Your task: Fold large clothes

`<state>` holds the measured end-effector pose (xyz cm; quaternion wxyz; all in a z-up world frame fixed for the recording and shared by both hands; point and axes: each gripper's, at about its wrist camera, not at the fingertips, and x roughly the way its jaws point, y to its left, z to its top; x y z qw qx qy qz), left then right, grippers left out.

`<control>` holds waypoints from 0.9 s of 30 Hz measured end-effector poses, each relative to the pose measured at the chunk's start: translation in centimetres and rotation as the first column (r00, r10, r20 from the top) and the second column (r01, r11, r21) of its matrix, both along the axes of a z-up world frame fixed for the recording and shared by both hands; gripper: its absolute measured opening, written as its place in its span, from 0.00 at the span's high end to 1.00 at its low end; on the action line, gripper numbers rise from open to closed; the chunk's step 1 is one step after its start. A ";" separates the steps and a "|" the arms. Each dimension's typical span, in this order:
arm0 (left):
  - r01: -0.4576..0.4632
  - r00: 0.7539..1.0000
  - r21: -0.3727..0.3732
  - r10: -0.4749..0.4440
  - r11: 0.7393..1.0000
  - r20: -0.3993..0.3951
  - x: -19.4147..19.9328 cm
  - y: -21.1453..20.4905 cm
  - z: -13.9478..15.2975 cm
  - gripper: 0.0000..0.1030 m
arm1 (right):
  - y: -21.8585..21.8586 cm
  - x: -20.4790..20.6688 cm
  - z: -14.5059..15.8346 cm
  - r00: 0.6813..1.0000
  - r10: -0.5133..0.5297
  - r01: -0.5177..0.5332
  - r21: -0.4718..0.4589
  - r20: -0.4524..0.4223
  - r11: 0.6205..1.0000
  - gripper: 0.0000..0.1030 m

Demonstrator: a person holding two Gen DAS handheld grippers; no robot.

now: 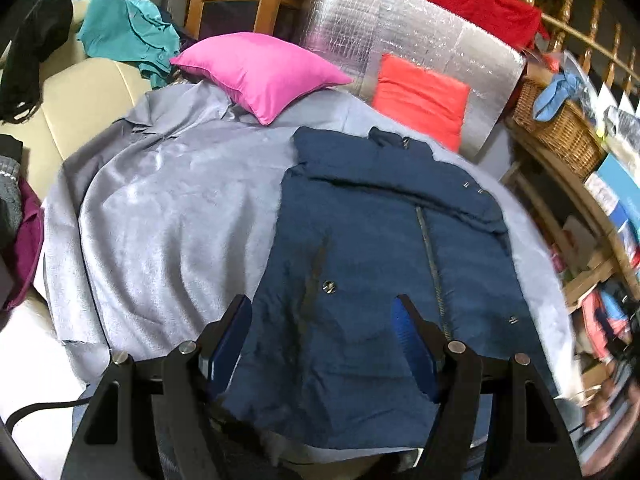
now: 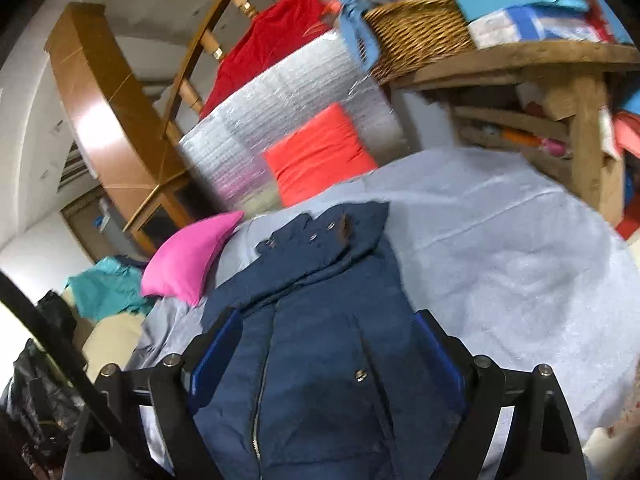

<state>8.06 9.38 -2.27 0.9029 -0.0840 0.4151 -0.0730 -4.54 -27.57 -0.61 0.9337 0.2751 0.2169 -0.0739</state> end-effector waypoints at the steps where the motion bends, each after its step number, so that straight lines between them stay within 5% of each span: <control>1: -0.009 0.999 0.021 0.010 1.000 -0.039 0.5 -0.1 -1.1 0.29 | -0.1 0.5 -0.4 1.000 0.016 -0.016 0.010 -0.016 1.000 0.14; 5: -0.041 0.985 0.045 0.048 0.998 -0.166 0.9 -0.5 -5.1 0.30 | -1.1 0.6 -3.2 0.998 0.025 -0.025 0.006 -0.058 1.000 0.14; 10: 0.007 0.987 0.126 0.013 0.992 -0.161 0.6 -2.4 -6.3 0.30 | -3.2 1.5 -5.9 0.990 0.020 -0.002 0.125 -0.136 0.992 0.14; 27: -0.035 0.989 0.064 0.044 0.997 -0.143 0.3 -0.9 -4.0 0.30 | -3.2 2.3 -7.3 0.985 0.020 0.016 0.200 -0.173 0.980 0.14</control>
